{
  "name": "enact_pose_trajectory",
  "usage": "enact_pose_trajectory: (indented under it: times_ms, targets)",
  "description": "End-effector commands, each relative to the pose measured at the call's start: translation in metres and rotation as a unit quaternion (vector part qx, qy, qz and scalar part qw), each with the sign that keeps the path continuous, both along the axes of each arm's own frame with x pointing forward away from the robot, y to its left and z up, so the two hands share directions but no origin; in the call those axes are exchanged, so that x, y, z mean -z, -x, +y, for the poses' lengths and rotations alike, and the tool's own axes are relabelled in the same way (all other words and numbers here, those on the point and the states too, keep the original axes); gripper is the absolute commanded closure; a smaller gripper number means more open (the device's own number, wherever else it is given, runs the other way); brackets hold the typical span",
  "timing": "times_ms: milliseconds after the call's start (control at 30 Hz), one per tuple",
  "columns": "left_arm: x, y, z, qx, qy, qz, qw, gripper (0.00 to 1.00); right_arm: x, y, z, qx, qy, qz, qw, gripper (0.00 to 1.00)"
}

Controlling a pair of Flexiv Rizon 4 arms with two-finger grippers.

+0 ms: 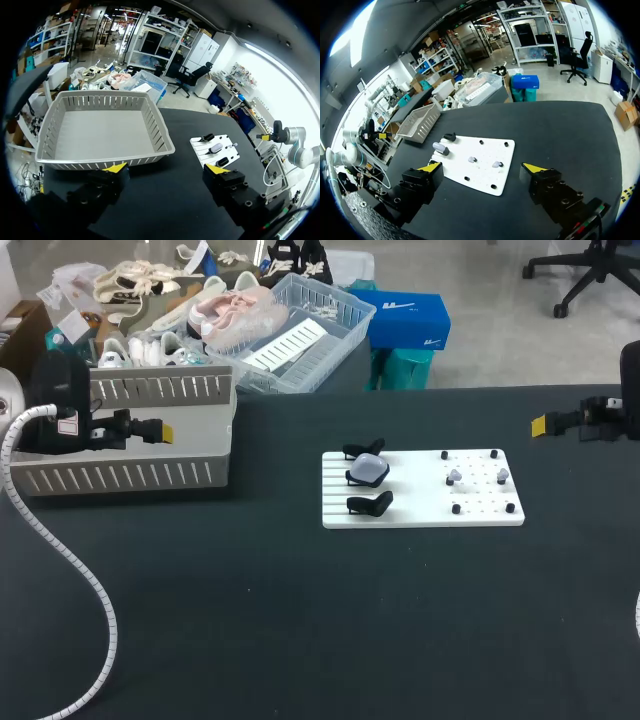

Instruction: Pick up each earbud case from the left stands, insert the matching earbuds, close the lid, and place the case in the box.

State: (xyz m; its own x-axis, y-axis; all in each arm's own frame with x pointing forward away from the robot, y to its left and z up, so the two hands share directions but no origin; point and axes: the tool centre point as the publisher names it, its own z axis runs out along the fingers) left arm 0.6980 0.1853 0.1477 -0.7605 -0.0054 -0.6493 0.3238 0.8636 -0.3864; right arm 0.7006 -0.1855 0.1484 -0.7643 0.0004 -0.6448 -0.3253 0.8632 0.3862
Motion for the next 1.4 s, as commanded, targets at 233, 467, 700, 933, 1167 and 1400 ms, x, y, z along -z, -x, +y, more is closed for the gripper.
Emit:
enact_pose_trajectory:
  times_ms: [233, 467, 700, 933, 1167, 1400]
  targets:
    - [-0.001, -0.001, -0.001, 0.0, -0.002, 0.002, 1.0, 0.0, 0.0, 0.0, 0.0, 0.0, 0.0, 0.0, 1.0, 0.0]
    - [-0.001, -0.001, -0.001, 0.0, -0.002, 0.002, 1.0, 0.0, 0.0, 0.0, 0.0, 0.0, 0.0, 0.0, 1.0, 0.0]
    - [-0.001, -0.001, -0.001, 0.0, -0.002, 0.002, 1.0, 0.0, 0.0, 0.0, 0.0, 0.0, 0.0, 0.0, 1.0, 0.0]
    - [-0.001, -0.001, -0.001, 0.0, -0.002, 0.002, 1.0, 0.0, 0.0, 0.0, 0.0, 0.0, 0.0, 0.0, 1.0, 0.0]
    - [-0.001, -0.001, -0.001, 0.0, -0.002, 0.002, 1.0, 0.0, 0.0, 0.0, 0.0, 0.0, 0.0, 0.0, 1.0, 0.0]
    - [-0.002, -0.011, -0.002, 0.044, -0.004, -0.011, 0.999, 0.0, 0.0, 0.0, 0.0, 0.0, 0.0, 0.0, 1.0, 0.0]
